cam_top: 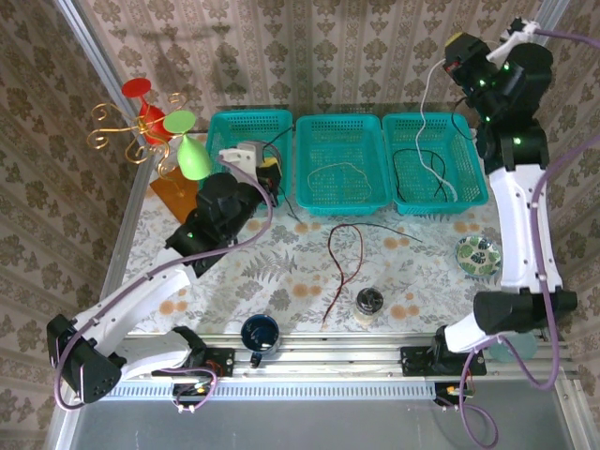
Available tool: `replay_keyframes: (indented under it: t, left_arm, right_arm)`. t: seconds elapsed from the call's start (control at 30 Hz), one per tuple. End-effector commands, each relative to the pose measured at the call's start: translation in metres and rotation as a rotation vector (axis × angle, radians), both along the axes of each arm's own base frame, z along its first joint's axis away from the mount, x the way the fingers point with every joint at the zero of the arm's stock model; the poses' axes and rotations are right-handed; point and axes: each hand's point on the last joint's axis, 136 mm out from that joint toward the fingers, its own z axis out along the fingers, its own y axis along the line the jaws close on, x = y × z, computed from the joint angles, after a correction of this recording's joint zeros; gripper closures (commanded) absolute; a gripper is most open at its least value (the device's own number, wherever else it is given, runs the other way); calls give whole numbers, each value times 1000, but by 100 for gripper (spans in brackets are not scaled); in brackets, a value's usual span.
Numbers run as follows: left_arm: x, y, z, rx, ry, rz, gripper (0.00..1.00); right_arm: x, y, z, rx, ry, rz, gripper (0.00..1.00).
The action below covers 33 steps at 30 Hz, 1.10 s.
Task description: Untangle the cables
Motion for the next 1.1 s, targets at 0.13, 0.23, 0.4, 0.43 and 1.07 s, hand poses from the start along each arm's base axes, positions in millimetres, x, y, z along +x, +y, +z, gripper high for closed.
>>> replay_keyframes:
  t: [0.13,0.23,0.4,0.43,1.07]
  left_arm:
    - [-43,-36,7,-51,6,-106,100]
    - [-43,-39,-7,-35,29,-101,100]
    - [-44,-37,-18,-40,45,-93,100]
    - [-44,-37,-20,-40,47,-91,100]
    - [-53,-31,-26,-18,59,-105,100]
  right_arm:
    - [21,0,18,-10,-36,-26,100]
    - [40,19,-1,-15,4,-2,100]
    - [92,61,-90,-109,207,26,100]
    - [104,69,-119,-157,274,11,100]
    - [120,167,-459,-505,1036,297,100]
